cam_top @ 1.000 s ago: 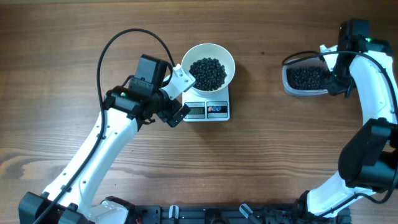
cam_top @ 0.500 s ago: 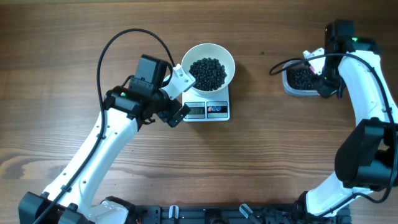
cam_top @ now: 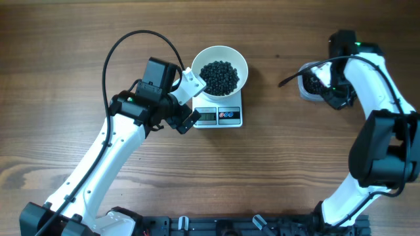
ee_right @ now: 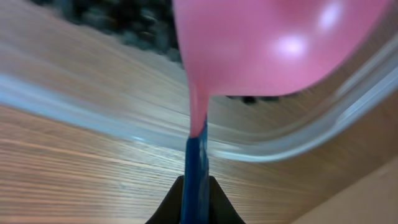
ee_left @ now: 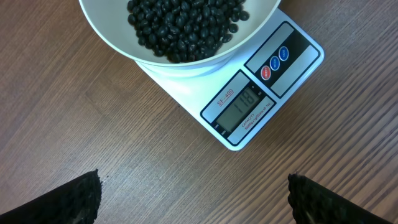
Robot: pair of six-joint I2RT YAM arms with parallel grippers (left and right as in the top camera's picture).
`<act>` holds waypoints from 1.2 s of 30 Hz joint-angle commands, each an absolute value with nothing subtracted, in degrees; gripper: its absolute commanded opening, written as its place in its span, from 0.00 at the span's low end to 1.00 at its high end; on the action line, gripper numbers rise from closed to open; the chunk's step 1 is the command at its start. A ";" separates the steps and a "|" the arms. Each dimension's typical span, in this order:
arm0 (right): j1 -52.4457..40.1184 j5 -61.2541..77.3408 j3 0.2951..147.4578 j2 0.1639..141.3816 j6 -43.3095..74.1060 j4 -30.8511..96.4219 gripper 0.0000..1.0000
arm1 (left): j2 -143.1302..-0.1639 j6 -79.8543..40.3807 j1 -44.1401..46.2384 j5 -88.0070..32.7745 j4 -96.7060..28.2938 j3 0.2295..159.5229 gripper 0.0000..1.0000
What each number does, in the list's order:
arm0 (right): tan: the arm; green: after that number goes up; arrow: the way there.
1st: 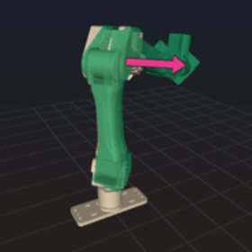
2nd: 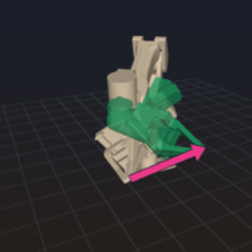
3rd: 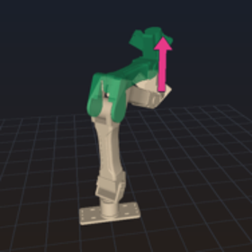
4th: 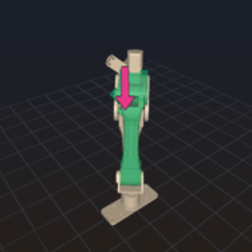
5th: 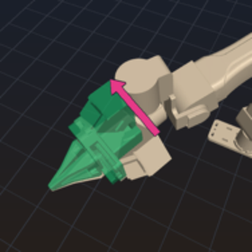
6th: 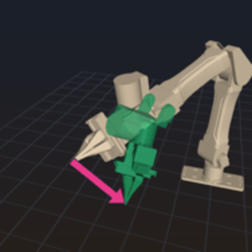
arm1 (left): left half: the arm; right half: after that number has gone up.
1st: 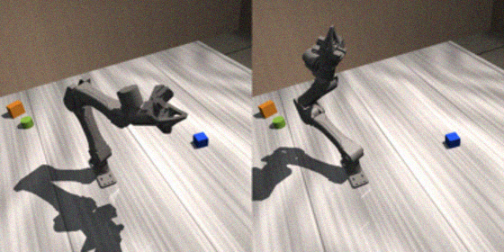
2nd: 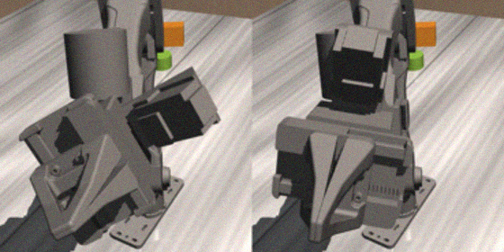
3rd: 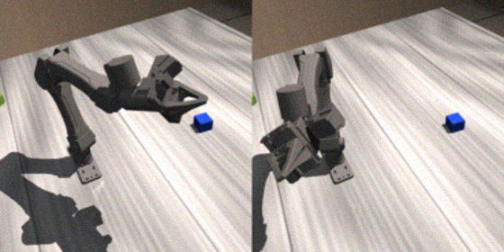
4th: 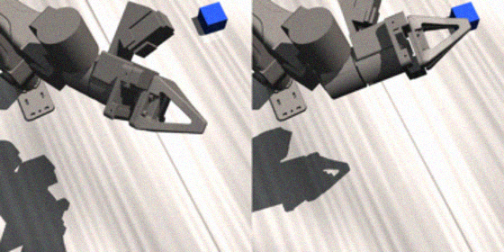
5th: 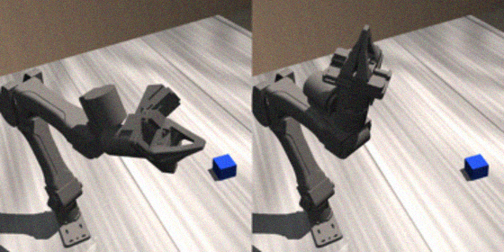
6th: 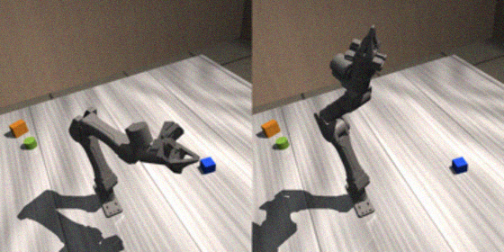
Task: Scoop item into bowl and weigh 150g on scale
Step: 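Scoop beans from the tub and lift the scoop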
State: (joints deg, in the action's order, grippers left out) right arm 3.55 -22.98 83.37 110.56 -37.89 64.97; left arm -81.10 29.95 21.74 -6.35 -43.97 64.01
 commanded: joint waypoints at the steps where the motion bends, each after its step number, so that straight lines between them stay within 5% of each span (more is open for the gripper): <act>1: 0.54 -20.64 82.96 111.55 -40.82 66.41 0.04 | -80.62 31.09 21.63 -7.25 -44.01 63.79 1.00; 22: -1.02 -1.91 82.98 111.55 -39.83 73.21 0.04 | -80.62 31.09 21.63 -7.25 -44.01 63.81 1.00; 36: 13.19 23.79 82.98 111.55 -36.86 74.26 0.04 | -80.62 31.09 21.63 -7.25 -44.01 63.81 1.00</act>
State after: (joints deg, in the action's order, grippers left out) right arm 10.50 13.06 83.66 110.59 -35.88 73.01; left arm -81.10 29.95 21.74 -6.35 -43.97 64.01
